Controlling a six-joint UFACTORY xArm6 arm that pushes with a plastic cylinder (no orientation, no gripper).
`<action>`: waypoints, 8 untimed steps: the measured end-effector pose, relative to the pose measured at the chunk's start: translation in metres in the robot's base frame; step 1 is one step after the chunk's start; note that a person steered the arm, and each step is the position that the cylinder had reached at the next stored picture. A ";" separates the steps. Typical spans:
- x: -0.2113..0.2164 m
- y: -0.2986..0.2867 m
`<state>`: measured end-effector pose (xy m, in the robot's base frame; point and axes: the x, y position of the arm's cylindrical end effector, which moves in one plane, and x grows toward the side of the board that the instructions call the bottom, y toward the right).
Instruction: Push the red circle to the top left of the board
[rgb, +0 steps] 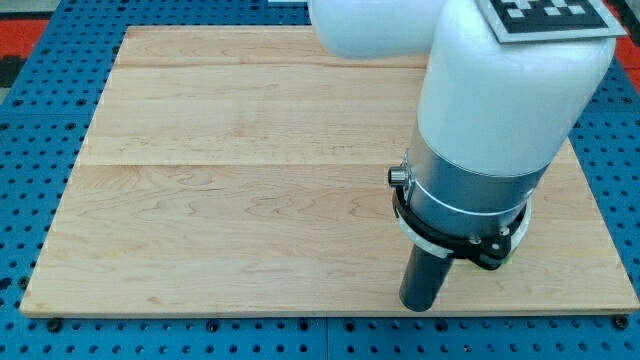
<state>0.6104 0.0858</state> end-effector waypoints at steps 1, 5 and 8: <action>0.000 0.005; 0.008 0.106; -0.277 0.214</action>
<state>0.3338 0.2994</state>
